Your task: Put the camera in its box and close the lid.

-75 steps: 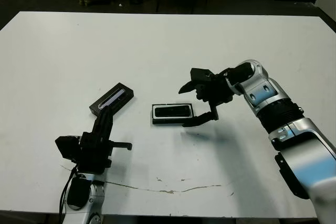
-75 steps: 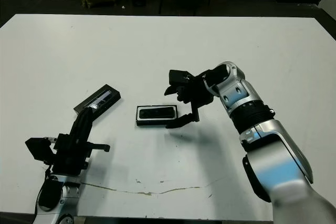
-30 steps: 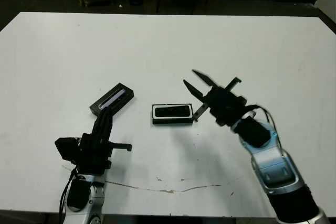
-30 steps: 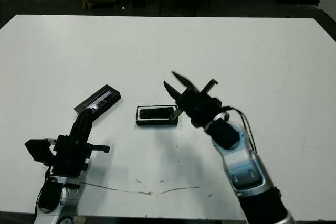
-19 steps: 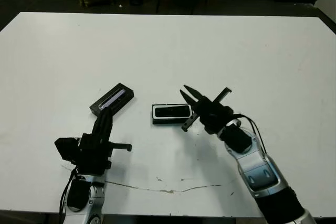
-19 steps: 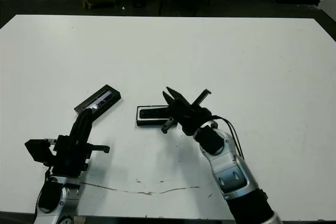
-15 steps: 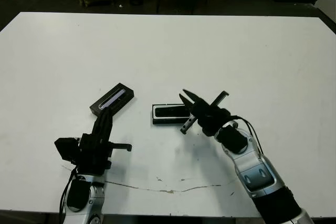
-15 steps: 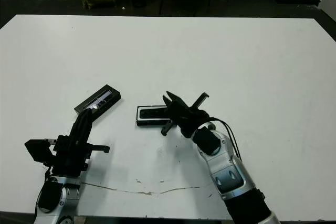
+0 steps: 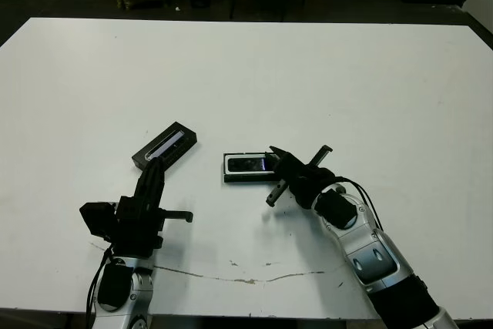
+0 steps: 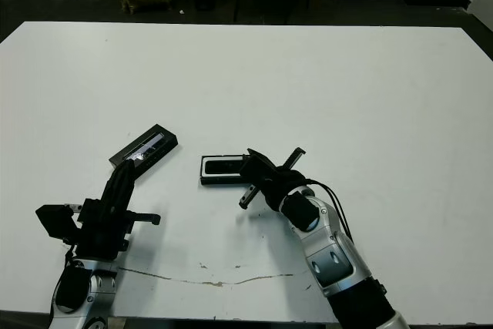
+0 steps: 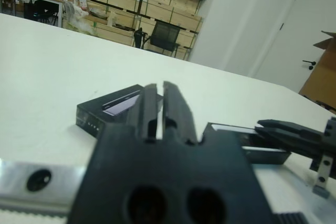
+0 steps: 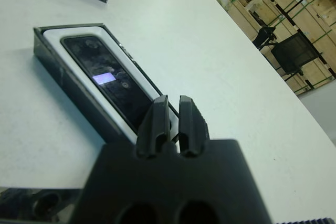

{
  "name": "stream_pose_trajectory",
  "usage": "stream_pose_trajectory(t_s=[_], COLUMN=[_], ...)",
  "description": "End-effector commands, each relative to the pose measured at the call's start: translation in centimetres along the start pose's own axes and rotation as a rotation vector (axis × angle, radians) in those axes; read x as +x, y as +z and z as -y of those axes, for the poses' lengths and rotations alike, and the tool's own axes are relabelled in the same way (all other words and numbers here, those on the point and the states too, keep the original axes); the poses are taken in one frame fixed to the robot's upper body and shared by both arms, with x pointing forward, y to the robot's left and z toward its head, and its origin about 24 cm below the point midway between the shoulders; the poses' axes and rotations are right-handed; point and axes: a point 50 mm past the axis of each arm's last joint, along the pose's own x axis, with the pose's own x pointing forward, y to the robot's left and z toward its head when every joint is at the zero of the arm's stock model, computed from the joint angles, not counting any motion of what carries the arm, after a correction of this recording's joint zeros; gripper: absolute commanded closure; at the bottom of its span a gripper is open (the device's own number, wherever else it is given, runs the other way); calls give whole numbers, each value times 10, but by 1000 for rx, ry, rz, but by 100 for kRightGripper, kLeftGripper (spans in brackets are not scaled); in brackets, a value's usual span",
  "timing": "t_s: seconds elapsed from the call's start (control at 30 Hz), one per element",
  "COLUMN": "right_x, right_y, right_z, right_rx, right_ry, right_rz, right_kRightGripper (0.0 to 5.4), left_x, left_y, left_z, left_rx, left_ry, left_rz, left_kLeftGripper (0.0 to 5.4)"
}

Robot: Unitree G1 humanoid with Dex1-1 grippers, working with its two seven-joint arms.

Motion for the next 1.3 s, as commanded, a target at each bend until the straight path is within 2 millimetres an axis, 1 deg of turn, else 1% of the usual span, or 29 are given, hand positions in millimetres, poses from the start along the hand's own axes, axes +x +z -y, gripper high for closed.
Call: stream_pose_trajectory(t_s=[0.03,0.2,0.37,0.47,0.63,0.83,1.0,1.17,1.3], right_x=[-7,-10,-12,-15,-23,-42,-61,-80,-92], right_y=[-22,-26,-25,-20,-5,14,21,17,3], right_z=[-12,-12,-8,-1,18,53,71,80,77], right_rx=[18,27,45,56,91,63,101,192,272], right_ry=[67,74,49,2,-105,-270,-401,-470,-478], right_rz=[-104,-125,-116,-82,26,187,266,276,243], right_kRightGripper=[538,538,538,538,538,538,538,538,538], left_x=[-3,-4,-3,-3,-3,-4,-3,-3,-2], left_y=[-4,-4,-4,-4,-4,-3,-3,-2,0], left_z=[-2,-2,-2,-3,-3,-3,-3,-4,-7], left_rx=[-4,-5,-5,-14,-2,-5,-9,-6,21], left_ry=[10,12,8,9,11,14,7,12,6], left_rz=[-28,-30,-28,-33,-30,-41,-24,-28,-11], left_kLeftGripper=[540,540,540,540,540,540,540,540,540])
